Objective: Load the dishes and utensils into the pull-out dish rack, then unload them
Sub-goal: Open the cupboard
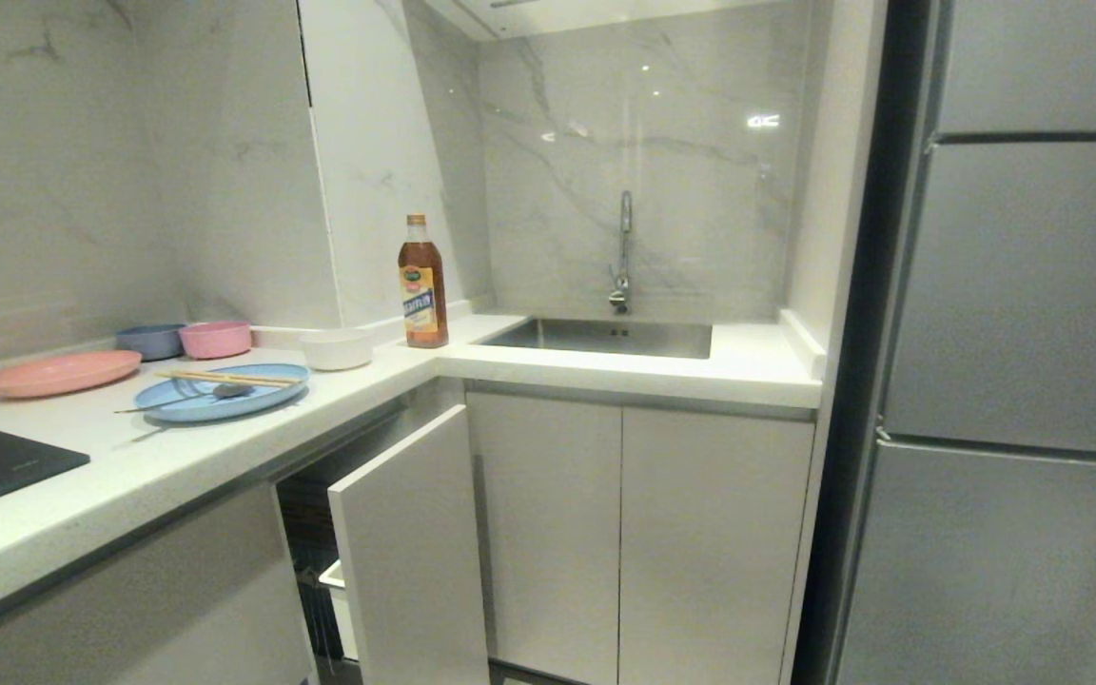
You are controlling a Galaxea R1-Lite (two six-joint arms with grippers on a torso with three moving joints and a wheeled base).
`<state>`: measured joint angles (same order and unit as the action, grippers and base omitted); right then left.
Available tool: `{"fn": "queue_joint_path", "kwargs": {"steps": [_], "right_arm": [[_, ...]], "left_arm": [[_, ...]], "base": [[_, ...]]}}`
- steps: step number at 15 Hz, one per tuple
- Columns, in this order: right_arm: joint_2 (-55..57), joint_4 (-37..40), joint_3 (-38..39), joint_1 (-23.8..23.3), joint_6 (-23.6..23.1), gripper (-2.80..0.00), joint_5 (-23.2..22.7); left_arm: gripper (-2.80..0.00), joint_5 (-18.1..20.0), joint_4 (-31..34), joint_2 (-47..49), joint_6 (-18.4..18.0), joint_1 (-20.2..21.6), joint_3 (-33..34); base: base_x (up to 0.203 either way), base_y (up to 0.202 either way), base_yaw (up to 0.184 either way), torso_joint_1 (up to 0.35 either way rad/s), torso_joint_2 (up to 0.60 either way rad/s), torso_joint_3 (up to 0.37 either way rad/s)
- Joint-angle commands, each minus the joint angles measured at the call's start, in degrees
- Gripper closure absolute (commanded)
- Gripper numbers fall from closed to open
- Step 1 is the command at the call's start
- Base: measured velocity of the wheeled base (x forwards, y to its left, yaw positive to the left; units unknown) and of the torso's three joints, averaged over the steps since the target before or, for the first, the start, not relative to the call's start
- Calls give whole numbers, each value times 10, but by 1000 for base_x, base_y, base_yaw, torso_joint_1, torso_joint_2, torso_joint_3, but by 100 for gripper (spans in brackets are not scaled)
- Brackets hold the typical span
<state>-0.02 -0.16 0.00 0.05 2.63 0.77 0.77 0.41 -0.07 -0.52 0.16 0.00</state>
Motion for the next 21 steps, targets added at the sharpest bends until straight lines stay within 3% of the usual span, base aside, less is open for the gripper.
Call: {"fn": "queue_joint_path", "kwargs": {"steps": [1,11,13,16,18,21], "right_arm": [[0,0,0,0,0,0,0],[0,0,0,0,0,0,0],[0,0,0,0,0,0,0],[0,0,0,0,0,0,0],[0,0,0,0,0,0,0],[0,0,0,0,0,0,0]], "left_arm": [[0,0,0,0,0,0,0],[0,1,5,2,-11,-1,-24],[0,2,33,27,-11,-1,-106],[0,-2,102,123,-10,-3,-323],[0,-5,143,230,-12,-3,-465],[0,-20,171,390,-13,-11,-604]], "base": [[0,0,0,0,0,0],[0,0,0,0,0,0],[0,0,0,0,0,0],[0,0,0,0,0,0],[0,0,0,0,0,0],[0,0,0,0,0,0]]}}
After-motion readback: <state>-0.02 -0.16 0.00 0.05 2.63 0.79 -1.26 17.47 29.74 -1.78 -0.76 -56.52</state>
